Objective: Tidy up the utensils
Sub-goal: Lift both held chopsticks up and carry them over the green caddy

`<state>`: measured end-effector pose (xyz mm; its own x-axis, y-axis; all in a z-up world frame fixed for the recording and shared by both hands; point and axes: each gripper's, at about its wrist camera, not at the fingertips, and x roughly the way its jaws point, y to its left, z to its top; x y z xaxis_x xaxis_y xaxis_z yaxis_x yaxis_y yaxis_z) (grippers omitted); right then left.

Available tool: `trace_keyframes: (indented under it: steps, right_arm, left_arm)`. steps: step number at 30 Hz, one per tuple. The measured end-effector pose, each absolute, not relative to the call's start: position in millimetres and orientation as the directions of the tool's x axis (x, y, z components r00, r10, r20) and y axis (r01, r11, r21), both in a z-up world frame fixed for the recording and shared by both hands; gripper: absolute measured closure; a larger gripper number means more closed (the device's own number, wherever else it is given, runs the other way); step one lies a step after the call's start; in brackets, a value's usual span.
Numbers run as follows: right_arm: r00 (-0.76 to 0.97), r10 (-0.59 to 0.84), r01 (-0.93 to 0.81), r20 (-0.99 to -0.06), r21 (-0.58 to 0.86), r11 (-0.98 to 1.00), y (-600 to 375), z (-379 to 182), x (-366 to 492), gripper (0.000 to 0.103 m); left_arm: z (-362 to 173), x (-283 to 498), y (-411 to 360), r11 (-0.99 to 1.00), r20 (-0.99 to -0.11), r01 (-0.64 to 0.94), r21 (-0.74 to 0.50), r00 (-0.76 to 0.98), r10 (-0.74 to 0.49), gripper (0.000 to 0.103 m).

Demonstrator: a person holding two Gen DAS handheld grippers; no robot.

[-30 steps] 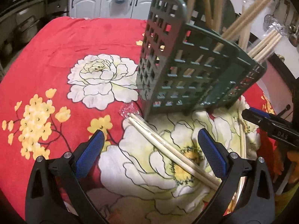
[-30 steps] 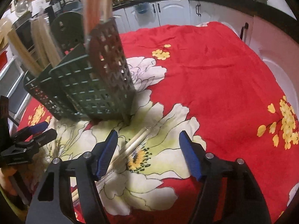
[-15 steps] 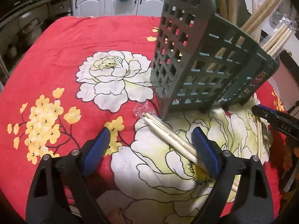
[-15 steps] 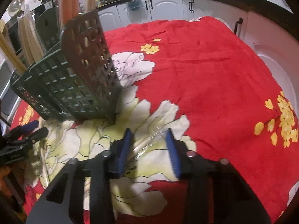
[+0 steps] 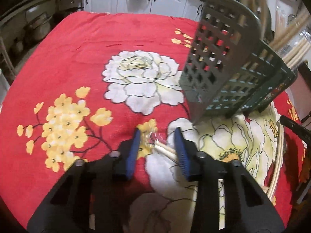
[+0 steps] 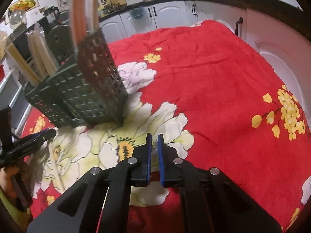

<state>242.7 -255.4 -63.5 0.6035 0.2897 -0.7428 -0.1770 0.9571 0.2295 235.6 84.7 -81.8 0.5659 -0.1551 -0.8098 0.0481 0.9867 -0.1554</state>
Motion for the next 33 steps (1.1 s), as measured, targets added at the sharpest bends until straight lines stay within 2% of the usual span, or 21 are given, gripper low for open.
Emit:
trace_keyframes:
  steps: [4, 10, 14, 23, 33]
  right_arm:
    - [0.622, 0.306, -0.206, -0.721, 0.226, 0.952, -249.7, -52.1, 234.9, 0.097]
    - [0.643, 0.319, -0.237, -0.696, 0.215, 0.947, -244.2, -39.1, 225.2, 0.098]
    - [0.656, 0.337, -0.256, -0.676, 0.22, 0.941, -242.5, -29.7, 218.8, 0.098]
    - [0.702, 0.379, -0.301, -0.604, 0.23, 0.925, -237.6, 1.5, 202.3, 0.099]
    - [0.745, 0.44, -0.388, -0.501, 0.211, 0.897, -230.2, 47.9, 176.2, 0.1]
  left_arm:
    - [-83.2, 240.0, 98.1, 0.979, -0.814, 0.04, -0.198, 0.549, -0.187, 0.093]
    - [-85.0, 243.6, 109.9, 0.966, -0.812, 0.032, -0.258, 0.534, -0.235, 0.098]
    - [-86.4, 237.3, 122.7, 0.939, -0.776, 0.028, -0.343, 0.554, -0.3, 0.101]
    - [-54.6, 190.3, 124.9, 0.887, -0.645, 0.106, -0.45, 0.648, -0.405, 0.102]
    - [11.1, 154.2, 85.9, 0.866, -0.521, 0.26, -0.426, 0.713, -0.47, 0.102]
